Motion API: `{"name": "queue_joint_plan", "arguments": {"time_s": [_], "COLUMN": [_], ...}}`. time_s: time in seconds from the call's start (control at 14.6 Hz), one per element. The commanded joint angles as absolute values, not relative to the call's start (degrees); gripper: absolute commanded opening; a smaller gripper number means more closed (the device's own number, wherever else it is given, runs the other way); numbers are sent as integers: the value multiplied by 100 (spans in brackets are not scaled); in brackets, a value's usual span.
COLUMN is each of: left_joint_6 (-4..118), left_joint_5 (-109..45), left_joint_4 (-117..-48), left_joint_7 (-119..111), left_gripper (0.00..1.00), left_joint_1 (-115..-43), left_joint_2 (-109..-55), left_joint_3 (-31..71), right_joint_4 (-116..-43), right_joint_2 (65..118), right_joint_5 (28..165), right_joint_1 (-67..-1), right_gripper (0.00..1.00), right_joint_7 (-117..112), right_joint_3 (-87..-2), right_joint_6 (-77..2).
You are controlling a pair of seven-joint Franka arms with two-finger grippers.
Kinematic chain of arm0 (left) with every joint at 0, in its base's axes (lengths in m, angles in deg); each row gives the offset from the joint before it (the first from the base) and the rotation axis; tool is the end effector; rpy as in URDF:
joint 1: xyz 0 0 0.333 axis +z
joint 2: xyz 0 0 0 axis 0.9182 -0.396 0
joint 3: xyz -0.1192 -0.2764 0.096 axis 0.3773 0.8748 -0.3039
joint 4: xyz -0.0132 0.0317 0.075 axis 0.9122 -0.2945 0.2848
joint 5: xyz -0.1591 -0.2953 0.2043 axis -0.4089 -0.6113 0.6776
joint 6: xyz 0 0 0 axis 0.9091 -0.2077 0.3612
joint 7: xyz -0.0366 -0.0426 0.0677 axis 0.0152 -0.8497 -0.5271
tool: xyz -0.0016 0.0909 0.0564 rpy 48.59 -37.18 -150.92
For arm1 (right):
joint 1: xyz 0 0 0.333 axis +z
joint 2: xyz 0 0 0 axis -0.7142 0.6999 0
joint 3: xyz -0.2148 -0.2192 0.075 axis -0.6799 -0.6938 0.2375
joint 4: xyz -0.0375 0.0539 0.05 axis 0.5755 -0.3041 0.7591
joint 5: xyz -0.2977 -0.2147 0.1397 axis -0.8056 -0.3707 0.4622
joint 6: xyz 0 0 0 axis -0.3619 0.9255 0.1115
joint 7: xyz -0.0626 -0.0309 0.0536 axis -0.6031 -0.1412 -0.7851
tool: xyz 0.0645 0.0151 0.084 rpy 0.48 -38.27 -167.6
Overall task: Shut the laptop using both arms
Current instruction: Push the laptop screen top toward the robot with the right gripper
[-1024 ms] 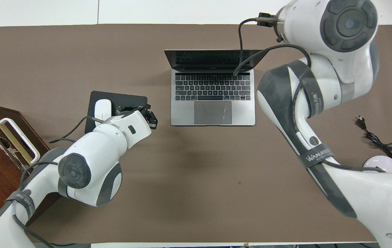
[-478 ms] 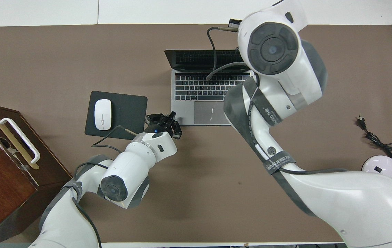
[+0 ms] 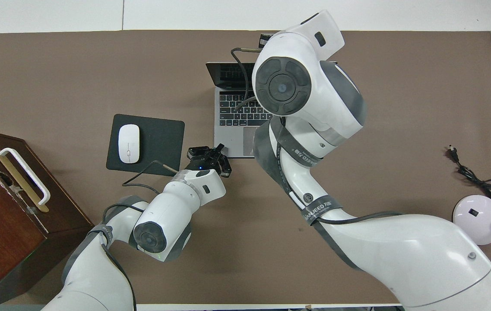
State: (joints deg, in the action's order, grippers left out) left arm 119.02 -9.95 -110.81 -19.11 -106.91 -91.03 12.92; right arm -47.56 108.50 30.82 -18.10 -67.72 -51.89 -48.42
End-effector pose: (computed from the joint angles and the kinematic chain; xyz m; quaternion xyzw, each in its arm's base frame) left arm 0.4485 -0.3156 0.2732 0.8896 -0.2600 0.3598 0.1072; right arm 0.6813 0.3299 0.4907 0.9334 -0.1094 0.3347 0.0685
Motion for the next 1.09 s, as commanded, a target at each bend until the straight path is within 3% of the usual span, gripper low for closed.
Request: {"name": "queue_joint_plan", "arguments": {"time_s": [0.0, 1.02], "left_joint_6": [11972, 11954], "left_joint_5": [-1076, -1067], "left_joint_4": [-11114, -11167], "left_joint_7": [-1891, -2541], "left_gripper": [0, 0], "left_joint_1": [-10859, -10798], "left_joint_2": [-9129, -9305], "left_joint_3": [1212, 1212], "right_joint_4": [-4550, -4374], "right_joint_2": [11001, 11318], "right_joint_5": [2603, 2673], "right_joint_1": [-1711, -1877], "right_gripper": [0, 0], "right_joint_7": [-7066, -6864], "right_joint_3": [-5201, -5175], "right_joint_6": [-4693, -5079]}}
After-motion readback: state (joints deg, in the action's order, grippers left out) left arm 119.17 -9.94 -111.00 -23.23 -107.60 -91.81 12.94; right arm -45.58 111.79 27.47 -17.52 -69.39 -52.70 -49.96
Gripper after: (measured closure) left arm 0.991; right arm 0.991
